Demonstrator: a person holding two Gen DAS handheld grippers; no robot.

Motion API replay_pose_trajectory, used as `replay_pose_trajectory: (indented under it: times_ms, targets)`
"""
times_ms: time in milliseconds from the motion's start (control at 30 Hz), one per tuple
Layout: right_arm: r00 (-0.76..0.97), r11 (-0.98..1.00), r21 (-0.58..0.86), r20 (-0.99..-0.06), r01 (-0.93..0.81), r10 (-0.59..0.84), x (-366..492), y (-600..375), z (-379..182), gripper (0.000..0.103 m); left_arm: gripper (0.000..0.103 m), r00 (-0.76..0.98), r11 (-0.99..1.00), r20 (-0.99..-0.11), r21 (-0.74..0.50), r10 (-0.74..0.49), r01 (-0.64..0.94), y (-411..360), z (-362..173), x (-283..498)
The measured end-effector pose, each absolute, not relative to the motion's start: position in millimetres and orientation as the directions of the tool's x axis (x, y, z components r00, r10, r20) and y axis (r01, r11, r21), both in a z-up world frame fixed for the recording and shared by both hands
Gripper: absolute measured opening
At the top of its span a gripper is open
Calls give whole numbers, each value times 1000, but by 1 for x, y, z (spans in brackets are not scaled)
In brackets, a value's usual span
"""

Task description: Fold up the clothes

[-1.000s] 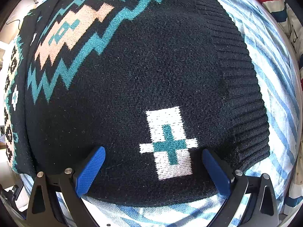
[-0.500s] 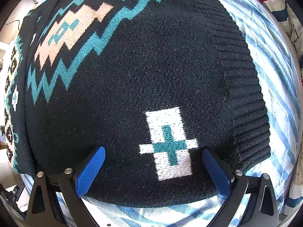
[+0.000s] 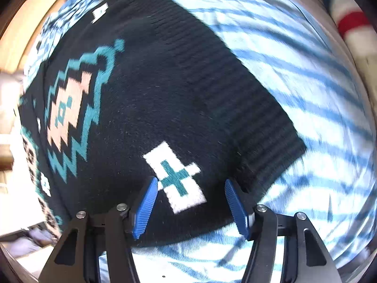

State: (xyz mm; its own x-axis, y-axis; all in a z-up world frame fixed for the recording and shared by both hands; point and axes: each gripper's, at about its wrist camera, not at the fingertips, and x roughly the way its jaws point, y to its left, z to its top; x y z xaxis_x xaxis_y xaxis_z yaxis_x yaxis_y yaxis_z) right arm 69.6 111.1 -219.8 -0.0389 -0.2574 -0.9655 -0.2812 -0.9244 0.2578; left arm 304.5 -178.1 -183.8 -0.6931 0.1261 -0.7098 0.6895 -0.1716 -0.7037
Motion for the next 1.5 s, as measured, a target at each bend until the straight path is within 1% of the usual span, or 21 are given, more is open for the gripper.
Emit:
replay_pose_trajectory:
  times_ms: [67,133,233,300,367,400,500,633,667,767,833,933,1067,1167,1233,1300,1367,1400,1433,1467,1500]
  targets:
    - [-38,-894,290,-955,-342,-295,72,121,-220,57,92,-720,-183,-687,-723,99,666,-183,-178,310]
    - [-39,-856,323,-941,-403,-337,74,132,-221,56,92,-727,-190,-679,-730,99,656,-188,-172,306]
    - [-37,-824,344,-929,-450,-368,75,140,-221,48,91,-733,-187,-673,-737,105,650,-189,-175,306]
    - [-40,-808,359,-921,-467,-387,78,143,-218,48,90,-743,-182,-660,-749,113,637,-187,-180,302]
    - [-36,-783,378,-909,-494,-416,82,149,-219,49,80,-753,-172,-647,-760,118,627,-185,-184,299]
    - [-23,-774,372,-907,-512,-421,87,157,-225,51,79,-758,-165,-641,-766,122,621,-185,-186,297]
    - [15,-747,351,-900,-564,-435,101,179,-244,53,79,-776,-154,-617,-786,130,599,-183,-190,294]
    - [-4,-753,346,-910,-559,-415,93,183,-241,54,79,-801,-159,-587,-808,122,568,-181,-188,290]
    - [-15,-762,348,-913,-545,-407,89,181,-238,57,80,-797,-159,-592,-804,116,573,-181,-189,289]
    - [-29,-773,377,-906,-511,-422,78,171,-236,60,80,-777,-147,-621,-782,105,605,-181,-193,288]
    - [-4,-774,383,-897,-504,-441,69,167,-251,60,80,-763,-125,-639,-769,98,627,-181,-197,288]
    - [27,-749,394,-877,-532,-480,76,195,-274,60,80,-771,-99,-628,-778,109,620,-181,-203,284]
    - [-2,-725,433,-859,-535,-512,71,194,-276,60,80,-768,-127,-629,-777,125,616,-179,-204,273]
    - [-12,-738,447,-859,-506,-512,57,162,-288,57,79,-754,-162,-646,-762,120,627,-175,-208,265]
    - [-4,-742,438,-862,-508,-507,42,138,-312,56,78,-755,-185,-645,-761,117,622,-172,-208,262]
    - [-3,-740,430,-865,-517,-501,41,137,-313,56,64,-750,-202,-648,-758,130,620,-171,-208,256]
    - [2,-750,416,-874,-515,-486,57,157,-314,49,41,-745,-220,-651,-755,144,618,-169,-208,251]
    - [5,-757,408,-879,-510,-478,59,161,-312,48,35,-743,-225,-654,-752,143,620,-168,-207,249]
    - [-1,-757,415,-877,-505,-480,58,160,-310,37,33,-740,-227,-658,-749,138,623,-168,-206,249]
    - [-7,-757,421,-876,-500,-482,58,160,-309,29,29,-739,-236,-660,-745,131,624,-167,-203,249]
    - [-14,-757,428,-874,-495,-485,57,159,-307,26,26,-739,-249,-662,-742,123,623,-166,-199,248]
